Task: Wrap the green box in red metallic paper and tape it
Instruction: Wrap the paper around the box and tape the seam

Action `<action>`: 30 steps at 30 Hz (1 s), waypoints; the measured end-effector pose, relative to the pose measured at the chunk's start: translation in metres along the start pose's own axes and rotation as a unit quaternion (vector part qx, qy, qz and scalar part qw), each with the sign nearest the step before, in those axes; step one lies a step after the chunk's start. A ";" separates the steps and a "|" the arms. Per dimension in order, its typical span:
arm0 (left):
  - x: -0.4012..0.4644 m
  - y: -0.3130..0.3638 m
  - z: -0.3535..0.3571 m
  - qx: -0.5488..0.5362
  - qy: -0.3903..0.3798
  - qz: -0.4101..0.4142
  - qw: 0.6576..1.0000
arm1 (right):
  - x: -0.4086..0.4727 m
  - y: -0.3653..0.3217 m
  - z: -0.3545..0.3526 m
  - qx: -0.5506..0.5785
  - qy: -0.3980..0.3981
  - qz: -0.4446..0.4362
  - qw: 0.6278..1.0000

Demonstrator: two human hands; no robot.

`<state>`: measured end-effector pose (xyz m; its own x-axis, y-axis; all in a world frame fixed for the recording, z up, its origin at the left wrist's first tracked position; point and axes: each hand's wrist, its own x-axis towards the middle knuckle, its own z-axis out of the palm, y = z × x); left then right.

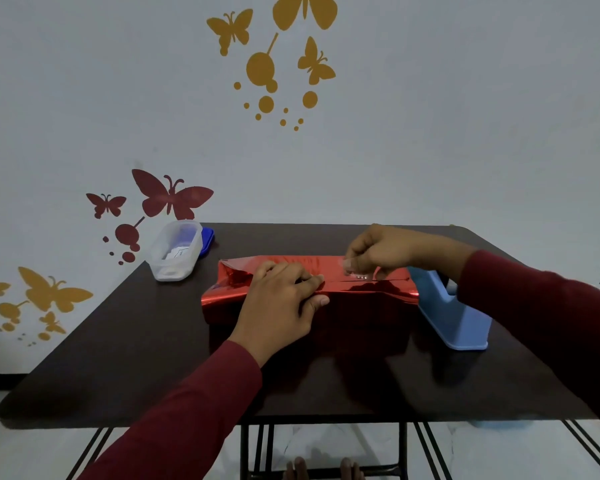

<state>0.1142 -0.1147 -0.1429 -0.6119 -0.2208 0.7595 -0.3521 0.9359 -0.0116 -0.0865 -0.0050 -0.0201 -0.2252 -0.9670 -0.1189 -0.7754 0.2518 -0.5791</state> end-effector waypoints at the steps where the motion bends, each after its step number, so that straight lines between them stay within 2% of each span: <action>1: 0.000 0.000 0.000 -0.002 0.002 0.000 1.000 | 0.004 -0.002 -0.001 -0.009 -0.011 0.007 1.000; 9: -0.001 0.001 0.000 -0.011 0.000 -0.008 1.000 | 0.019 -0.006 -0.001 0.019 -0.087 0.040 0.995; 14: 0.000 0.001 -0.001 -0.013 -0.004 -0.010 1.000 | 0.021 0.002 -0.001 0.001 -0.076 0.062 0.995; 23: -0.001 0.002 -0.002 -0.010 -0.015 -0.015 1.000 | 0.023 -0.008 -0.004 -0.084 -0.068 0.047 0.993; 30: -0.001 0.002 -0.003 -0.010 -0.014 -0.015 1.000 | 0.027 -0.011 -0.003 -0.029 -0.075 0.044 0.996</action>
<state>0.1164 -0.1112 -0.1415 -0.6215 -0.2560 0.7404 -0.3563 0.9341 0.0238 -0.0858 -0.0332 -0.0150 -0.2066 -0.9352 -0.2877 -0.7904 0.3328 -0.5143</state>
